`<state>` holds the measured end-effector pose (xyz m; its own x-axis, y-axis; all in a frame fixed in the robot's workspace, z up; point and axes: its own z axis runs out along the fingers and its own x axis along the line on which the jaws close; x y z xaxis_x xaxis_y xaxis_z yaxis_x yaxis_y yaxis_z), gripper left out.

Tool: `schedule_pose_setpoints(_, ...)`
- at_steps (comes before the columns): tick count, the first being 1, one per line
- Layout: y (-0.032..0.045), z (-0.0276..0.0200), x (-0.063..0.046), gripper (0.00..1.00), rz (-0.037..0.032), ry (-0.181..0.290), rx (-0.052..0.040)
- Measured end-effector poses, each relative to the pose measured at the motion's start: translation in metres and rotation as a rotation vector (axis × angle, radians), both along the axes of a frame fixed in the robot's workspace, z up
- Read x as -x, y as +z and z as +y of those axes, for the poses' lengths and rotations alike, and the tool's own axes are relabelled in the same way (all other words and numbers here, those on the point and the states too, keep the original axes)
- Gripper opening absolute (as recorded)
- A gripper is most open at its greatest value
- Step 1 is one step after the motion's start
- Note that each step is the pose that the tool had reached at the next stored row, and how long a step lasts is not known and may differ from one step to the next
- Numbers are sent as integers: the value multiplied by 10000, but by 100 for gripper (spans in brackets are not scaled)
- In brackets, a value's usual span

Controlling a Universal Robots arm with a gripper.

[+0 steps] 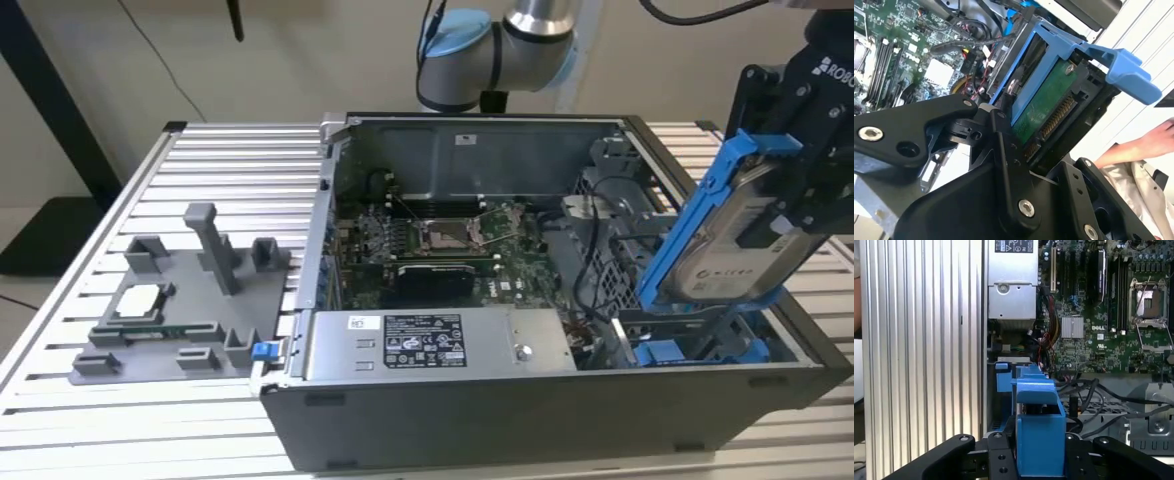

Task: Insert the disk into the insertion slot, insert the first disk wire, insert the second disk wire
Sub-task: 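Insert the disk into the insertion slot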

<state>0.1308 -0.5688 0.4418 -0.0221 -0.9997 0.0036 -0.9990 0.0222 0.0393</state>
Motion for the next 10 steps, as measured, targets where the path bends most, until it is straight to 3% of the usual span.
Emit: schedule_pose_setpoints(10,-118,-17,-6,0,0,-14,1)
